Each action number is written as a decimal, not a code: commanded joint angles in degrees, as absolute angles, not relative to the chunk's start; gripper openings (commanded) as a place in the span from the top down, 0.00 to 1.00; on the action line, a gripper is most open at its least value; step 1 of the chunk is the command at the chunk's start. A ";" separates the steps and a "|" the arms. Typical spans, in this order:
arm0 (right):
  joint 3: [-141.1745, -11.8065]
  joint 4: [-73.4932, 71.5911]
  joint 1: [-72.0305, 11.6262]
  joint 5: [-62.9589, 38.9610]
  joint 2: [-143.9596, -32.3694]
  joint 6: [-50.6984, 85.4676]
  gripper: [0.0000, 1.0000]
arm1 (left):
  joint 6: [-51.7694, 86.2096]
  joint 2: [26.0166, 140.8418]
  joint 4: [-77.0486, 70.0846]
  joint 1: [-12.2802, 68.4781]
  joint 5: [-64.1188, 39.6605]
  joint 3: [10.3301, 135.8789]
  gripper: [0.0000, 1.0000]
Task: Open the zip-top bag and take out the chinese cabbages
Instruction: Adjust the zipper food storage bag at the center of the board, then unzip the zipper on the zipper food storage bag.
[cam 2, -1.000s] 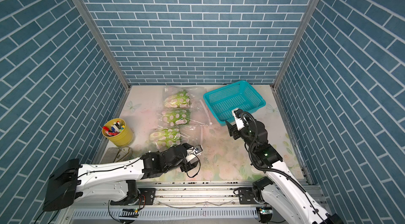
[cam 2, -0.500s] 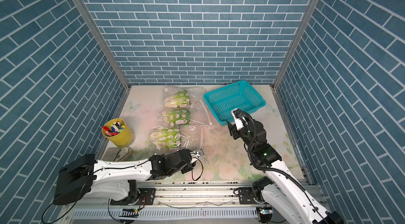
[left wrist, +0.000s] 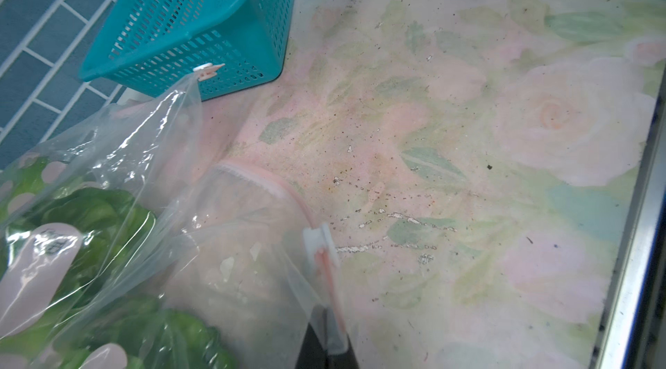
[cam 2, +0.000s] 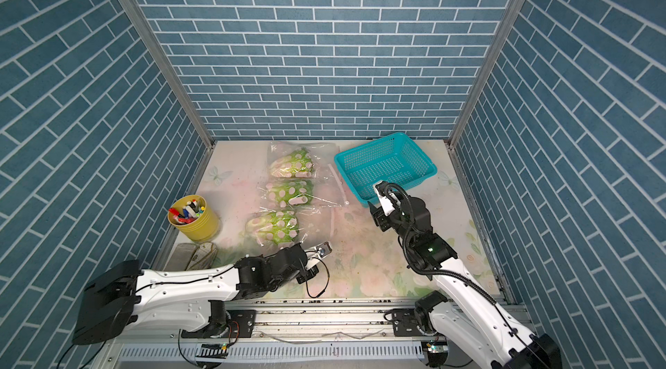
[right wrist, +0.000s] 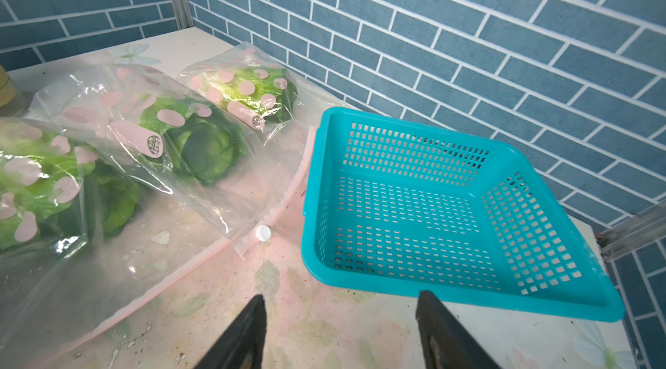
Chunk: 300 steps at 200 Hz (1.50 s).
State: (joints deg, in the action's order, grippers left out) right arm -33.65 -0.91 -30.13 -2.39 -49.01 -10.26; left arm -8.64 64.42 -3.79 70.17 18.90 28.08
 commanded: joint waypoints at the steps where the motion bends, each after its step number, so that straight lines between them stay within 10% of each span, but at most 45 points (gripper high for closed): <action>1: -34.72 -3.36 -31.29 -10.52 -51.97 -15.71 0.28 | -8.27 55.93 -1.60 70.37 21.06 24.28 1.00; 61: -40.36 -7.84 -42.73 -26.63 -66.23 -24.43 0.34 | -7.56 32.11 3.44 70.22 27.07 17.70 1.00; 95: -42.99 -6.49 -48.55 -29.47 -69.07 -25.24 0.44 | -6.88 33.87 5.41 70.18 28.45 18.96 1.00; 153: -44.25 -6.27 -56.62 -25.51 -70.50 -27.62 0.30 | -6.78 35.15 5.37 70.22 28.50 19.39 1.00; 300: -43.19 -14.97 -60.09 -26.54 -76.82 -26.08 0.62 | -5.36 32.57 6.23 70.22 28.65 18.98 1.00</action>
State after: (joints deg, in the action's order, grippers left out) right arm -43.53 -12.78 -59.48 -25.69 -76.73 -25.43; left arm -6.09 32.60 5.76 70.15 28.10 18.50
